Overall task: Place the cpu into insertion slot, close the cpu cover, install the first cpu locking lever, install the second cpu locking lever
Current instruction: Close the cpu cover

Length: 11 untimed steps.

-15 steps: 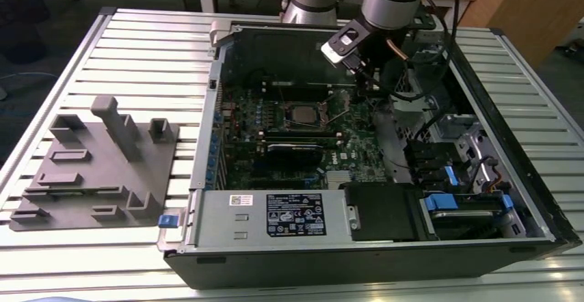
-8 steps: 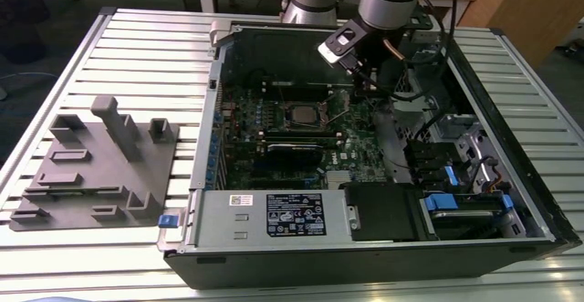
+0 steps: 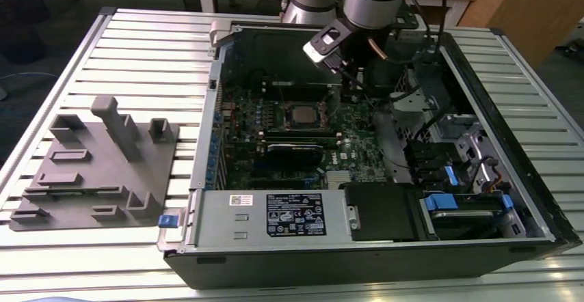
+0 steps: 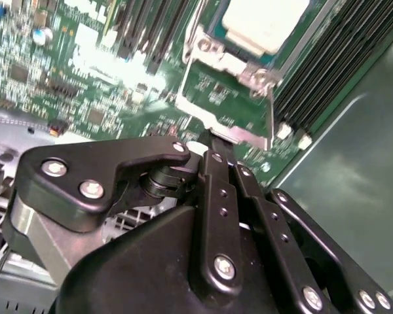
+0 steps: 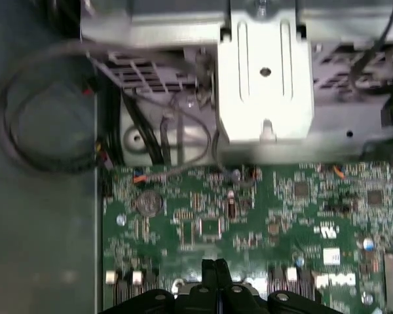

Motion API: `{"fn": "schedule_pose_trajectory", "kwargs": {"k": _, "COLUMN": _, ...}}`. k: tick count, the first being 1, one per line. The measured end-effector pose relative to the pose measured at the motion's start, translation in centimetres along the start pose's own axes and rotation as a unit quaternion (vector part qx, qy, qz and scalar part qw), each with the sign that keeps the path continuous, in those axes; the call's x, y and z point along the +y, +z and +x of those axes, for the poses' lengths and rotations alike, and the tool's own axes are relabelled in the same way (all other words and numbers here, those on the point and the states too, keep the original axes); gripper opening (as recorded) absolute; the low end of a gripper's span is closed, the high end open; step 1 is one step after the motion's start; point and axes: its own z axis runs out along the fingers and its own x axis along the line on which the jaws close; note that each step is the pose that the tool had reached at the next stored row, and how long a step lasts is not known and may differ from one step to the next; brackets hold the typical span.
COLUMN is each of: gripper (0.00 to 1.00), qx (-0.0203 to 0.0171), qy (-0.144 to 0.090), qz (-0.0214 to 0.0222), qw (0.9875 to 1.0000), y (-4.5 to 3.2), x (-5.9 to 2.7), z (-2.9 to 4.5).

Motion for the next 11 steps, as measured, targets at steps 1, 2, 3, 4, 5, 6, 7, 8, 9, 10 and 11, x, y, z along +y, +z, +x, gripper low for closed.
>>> {"fn": "schedule_pose_trajectory", "kwargs": {"k": 1, "gripper": 0.11, "qx": 0.0, "qy": 0.0, "qz": 0.0, "qw": 1.0, "y": -0.01, "x": -0.32, "z": -0.01}}
{"fn": "schedule_pose_trajectory", "kwargs": {"k": 2, "gripper": 0.11, "qx": 0.0, "qy": 0.0, "qz": 0.0, "qw": 1.0, "y": -0.02, "x": -0.65, "z": -0.02}}
{"fn": "schedule_pose_trajectory", "kwargs": {"k": 3, "gripper": 0.11, "qx": 0.0001, "qy": 0.0, "qz": 0.0, "qw": 1.0, "y": -0.02, "x": -0.99, "z": -0.03}}
{"fn": "schedule_pose_trajectory", "kwargs": {"k": 4, "gripper": 0.11, "qx": 0.0001, "qy": 0.0, "qz": 0.0, "qw": 1.0, "y": -0.01, "x": -1.36, "z": -0.03}}
{"fn": "schedule_pose_trajectory", "kwargs": {"k": 5, "gripper": 0.11, "qx": 0.0002, "qy": 0.0, "qz": 0.0, "qw": 1.0, "y": -0.01, "x": -1.77, "z": -0.04}}
{"fn": "schedule_pose_trajectory", "kwargs": {"k": 6, "gripper": 0.11, "qx": 0.0001, "qy": 0.0, "qz": 0.0, "qw": 1.0, "y": -0.01, "x": -2.12, "z": -0.05}}
{"fn": "schedule_pose_trajectory", "kwargs": {"k": 7, "gripper": 0.11, "qx": 0.0, "qy": 0.0, "qz": 0.0, "qw": 1.0, "y": -0.02, "x": -2.42, "z": -0.05}}
{"fn": "schedule_pose_trajectory", "kwargs": {"k": 8, "gripper": 0.11, "qx": 0.0, "qy": 0.0, "qz": 0.0001, "qw": 1.0, "y": -0.02, "x": -2.77, "z": -0.06}}
{"fn": "schedule_pose_trajectory", "kwargs": {"k": 9, "gripper": 0.11, "qx": 0.0, "qy": 0.0, "qz": 0.0, "qw": 1.0, "y": -0.01, "x": -3.15, "z": -0.07}}
{"fn": "schedule_pose_trajectory", "kwargs": {"k": 10, "gripper": 0.11, "qx": 0.0, "qy": 0.0, "qz": 0.0, "qw": 1.0, "y": 0.0, "x": -3.5, "z": -0.08}}
{"fn": "schedule_pose_trajectory", "kwargs": {"k": 11, "gripper": 0.11, "qx": 0.0, "qy": 0.0, "qz": 0.0, "qw": 1.0, "y": 0.0, "x": -3.83, "z": -0.09}}
